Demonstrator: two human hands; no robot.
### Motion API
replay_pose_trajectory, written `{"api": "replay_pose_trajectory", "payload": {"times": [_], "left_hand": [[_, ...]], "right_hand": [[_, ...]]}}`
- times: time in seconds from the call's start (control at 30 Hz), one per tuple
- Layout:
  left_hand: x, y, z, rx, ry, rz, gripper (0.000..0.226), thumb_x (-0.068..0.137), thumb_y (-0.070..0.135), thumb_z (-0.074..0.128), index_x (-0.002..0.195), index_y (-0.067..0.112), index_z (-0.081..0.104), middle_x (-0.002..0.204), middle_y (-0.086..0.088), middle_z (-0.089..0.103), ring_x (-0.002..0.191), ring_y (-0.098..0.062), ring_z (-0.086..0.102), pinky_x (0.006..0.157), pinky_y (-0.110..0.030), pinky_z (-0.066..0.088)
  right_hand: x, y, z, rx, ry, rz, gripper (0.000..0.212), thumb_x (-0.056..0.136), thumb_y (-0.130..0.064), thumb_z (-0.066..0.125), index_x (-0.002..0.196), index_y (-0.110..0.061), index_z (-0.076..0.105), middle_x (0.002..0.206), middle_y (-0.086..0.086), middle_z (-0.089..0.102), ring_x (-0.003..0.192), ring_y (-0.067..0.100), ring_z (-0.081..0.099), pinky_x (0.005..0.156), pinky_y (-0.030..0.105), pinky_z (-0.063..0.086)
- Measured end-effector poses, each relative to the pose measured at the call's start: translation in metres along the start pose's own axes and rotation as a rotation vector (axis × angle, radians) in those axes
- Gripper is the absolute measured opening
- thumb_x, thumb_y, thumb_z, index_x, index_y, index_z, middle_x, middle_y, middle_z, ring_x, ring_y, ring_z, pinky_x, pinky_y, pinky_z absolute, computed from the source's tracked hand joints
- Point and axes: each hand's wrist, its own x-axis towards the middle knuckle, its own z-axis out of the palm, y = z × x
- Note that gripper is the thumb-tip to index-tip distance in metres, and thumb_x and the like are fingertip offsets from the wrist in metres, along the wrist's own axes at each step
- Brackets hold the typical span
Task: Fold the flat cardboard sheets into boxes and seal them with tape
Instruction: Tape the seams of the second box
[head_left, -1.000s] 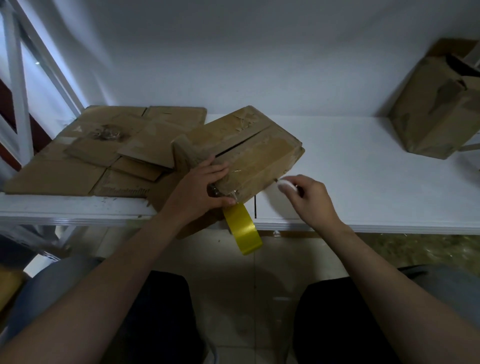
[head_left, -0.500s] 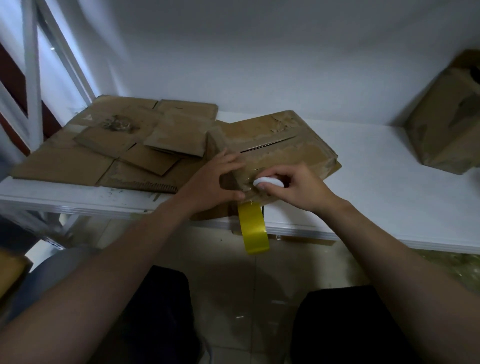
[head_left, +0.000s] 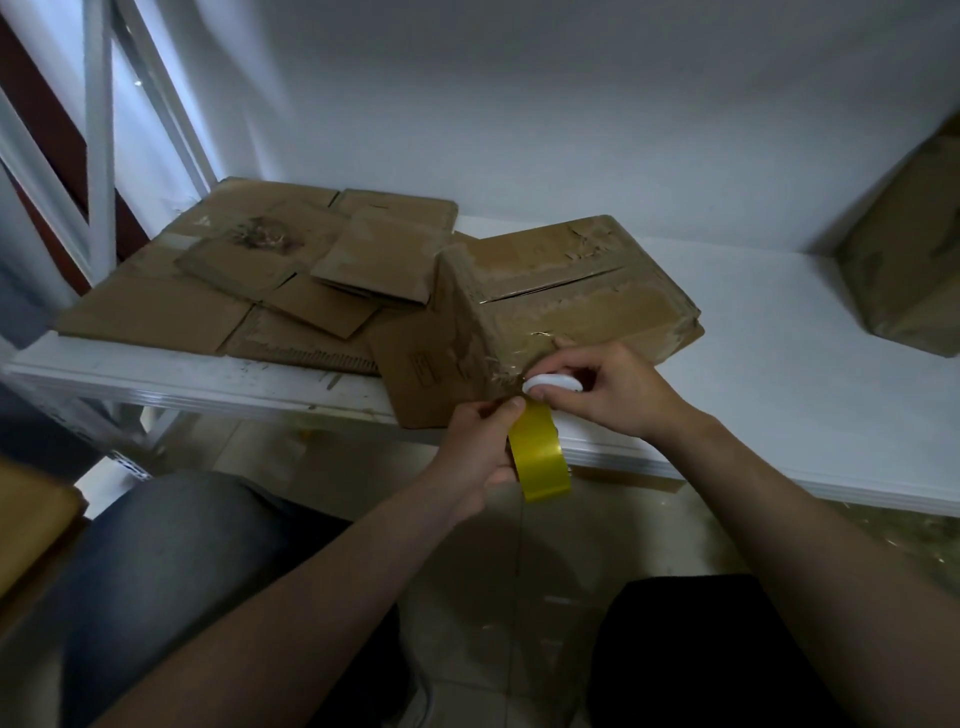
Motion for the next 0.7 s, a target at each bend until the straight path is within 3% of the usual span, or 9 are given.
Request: {"api": "replay_pose_trajectory", "payload": {"times": [0.07,0.17,0.3,0.47,0.6,0.67,0.7], "left_hand": [[-0.001,0.002,0.002,0.033,0.025,0.013,0.033,0.096,0.032,0.067,0.122,0.014,0.058,0.117,-0.012,0.068,0.099,-0.027,0.072,0.062,-0.035,0.062],[-0.006,0.003,0.004,0.073,0.028,0.010,0.013,0.097,0.030,0.067,0.099,0.023,0.056,0.112,-0.012,0.068,0.096,-0.027,0.072,0.070,-0.039,0.063],[-0.010,-0.004,0.004,0.016,-0.024,-0.107,0.022,0.097,0.027,0.068,0.113,0.017,0.058,0.108,-0.012,0.071,0.083,-0.024,0.073,0.061,-0.036,0.063],[-0.008,-0.018,0.000,-0.050,-0.021,-0.034,0.029,0.095,0.029,0.070,0.120,0.020,0.061,0.113,-0.012,0.070,0.089,-0.028,0.076,0.069,-0.040,0.063],[-0.008,-0.024,-0.004,-0.089,-0.007,0.003,0.026,0.093,0.033,0.072,0.117,0.024,0.066,0.111,-0.011,0.072,0.088,-0.027,0.076,0.069,-0.039,0.062],[-0.008,-0.026,-0.004,-0.088,-0.002,0.004,0.027,0.093,0.035,0.072,0.116,0.024,0.067,0.110,-0.011,0.073,0.088,-0.027,0.076,0.069,-0.039,0.062],[-0.009,-0.026,-0.003,-0.089,0.003,0.002,0.027,0.093,0.035,0.072,0.116,0.023,0.067,0.109,-0.011,0.073,0.088,-0.027,0.076,0.069,-0.039,0.062]], "right_hand": [[-0.002,0.005,0.002,0.011,0.010,-0.029,0.016,0.091,-0.023,0.076,0.106,-0.019,0.079,0.103,-0.014,0.076,0.102,0.002,0.069,0.120,0.039,0.036],[-0.006,0.015,0.002,0.030,0.016,-0.005,0.017,0.091,-0.025,0.077,0.107,-0.023,0.079,0.105,-0.017,0.076,0.117,0.006,0.065,0.122,0.039,0.032],[-0.007,0.020,0.003,0.034,-0.009,0.019,0.018,0.090,-0.029,0.077,0.108,-0.028,0.078,0.107,-0.020,0.075,0.133,0.017,0.056,0.123,0.040,0.029],[-0.001,0.009,-0.002,0.047,-0.048,0.015,0.019,0.089,-0.029,0.078,0.108,-0.028,0.078,0.106,-0.017,0.076,0.121,0.016,0.064,0.123,0.040,0.029],[0.003,-0.005,-0.011,-0.014,-0.101,-0.020,0.018,0.088,-0.025,0.079,0.105,-0.020,0.080,0.100,-0.009,0.077,0.091,0.008,0.072,0.120,0.042,0.035],[0.004,-0.013,-0.014,-0.106,-0.133,-0.050,0.020,0.086,-0.029,0.079,0.104,-0.022,0.080,0.097,-0.008,0.077,0.083,0.004,0.070,0.102,0.046,0.052],[0.005,-0.016,-0.015,-0.160,-0.146,-0.075,0.019,0.086,-0.030,0.079,0.104,-0.022,0.080,0.097,-0.008,0.077,0.081,-0.001,0.067,0.090,0.041,0.057]]}}
